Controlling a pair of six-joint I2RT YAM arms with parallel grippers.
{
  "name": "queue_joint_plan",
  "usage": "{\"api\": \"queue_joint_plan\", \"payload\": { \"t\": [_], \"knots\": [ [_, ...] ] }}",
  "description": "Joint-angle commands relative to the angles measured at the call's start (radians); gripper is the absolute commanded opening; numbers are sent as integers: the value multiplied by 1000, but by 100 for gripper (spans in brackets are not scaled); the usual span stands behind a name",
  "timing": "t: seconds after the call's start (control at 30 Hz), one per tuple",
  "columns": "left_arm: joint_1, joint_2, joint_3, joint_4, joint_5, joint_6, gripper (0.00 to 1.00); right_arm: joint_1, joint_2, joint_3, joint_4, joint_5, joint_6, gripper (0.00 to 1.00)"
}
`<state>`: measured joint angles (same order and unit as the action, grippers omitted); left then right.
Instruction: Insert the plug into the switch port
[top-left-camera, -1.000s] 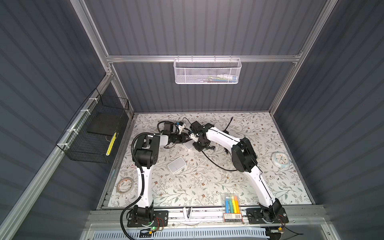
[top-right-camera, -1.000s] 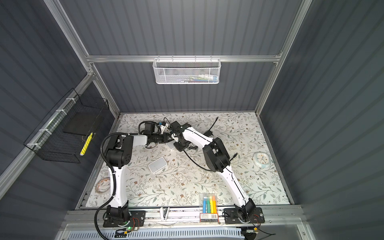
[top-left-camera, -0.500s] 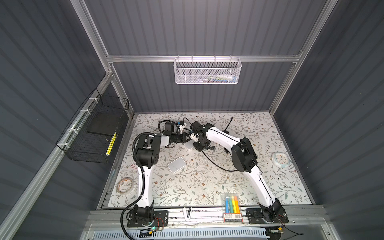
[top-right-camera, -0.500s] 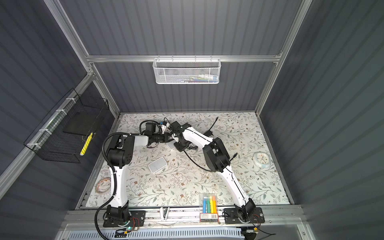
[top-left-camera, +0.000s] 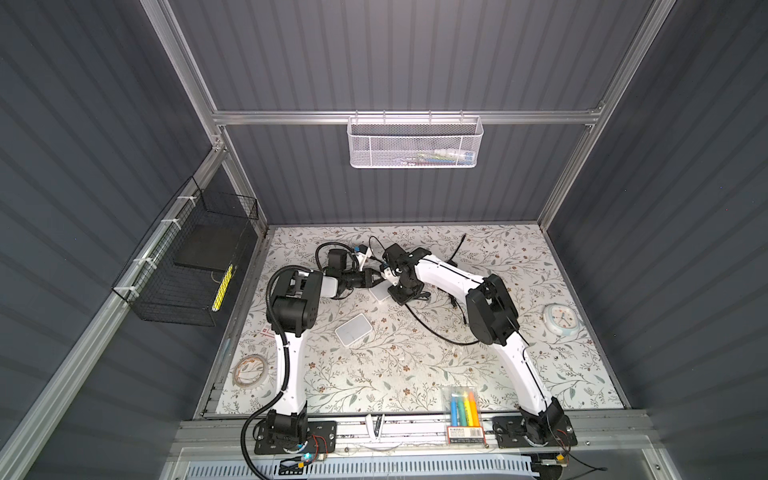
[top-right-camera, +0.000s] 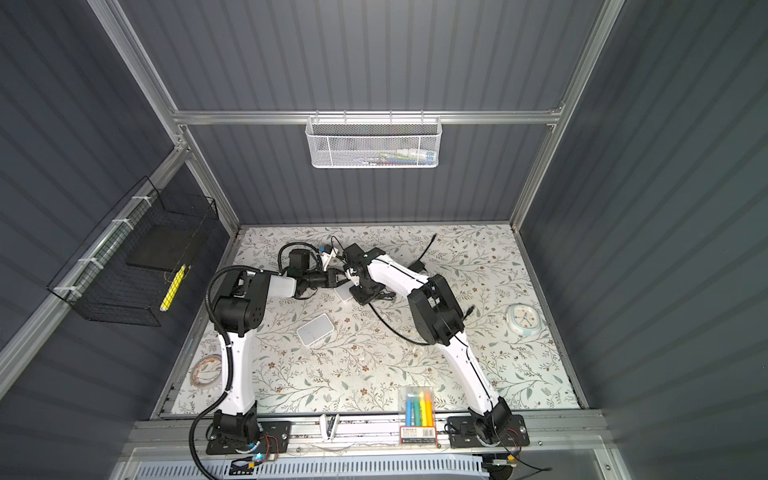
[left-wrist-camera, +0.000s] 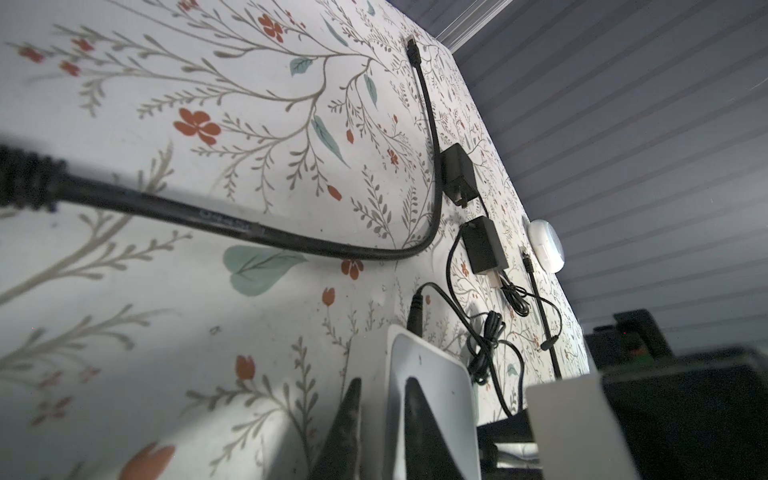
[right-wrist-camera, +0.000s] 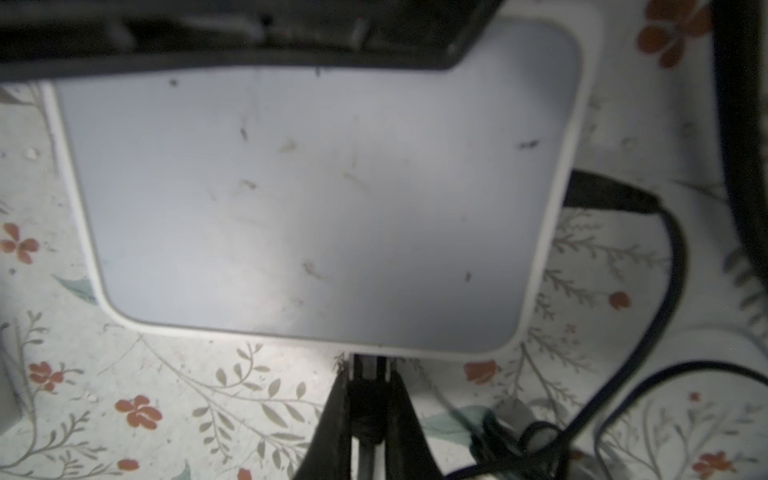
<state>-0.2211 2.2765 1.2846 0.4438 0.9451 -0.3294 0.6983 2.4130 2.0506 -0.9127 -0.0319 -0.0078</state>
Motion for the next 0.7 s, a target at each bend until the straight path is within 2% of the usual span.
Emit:
{"api": "queue_joint_plan", "payload": {
  "t": [0.0,0.23,0.67],
  "knots": [
    [-44,70,-57,-110,158,-29,19,-15,-20,3,173,8,3,0],
    [-50,77,-76,-125,157,-8,19,-17,-11,35,174,12,0,0],
    [-78,115,-94,-72,169,-48,18,-18,19,111,184,9,-2,0]
  ]
}}
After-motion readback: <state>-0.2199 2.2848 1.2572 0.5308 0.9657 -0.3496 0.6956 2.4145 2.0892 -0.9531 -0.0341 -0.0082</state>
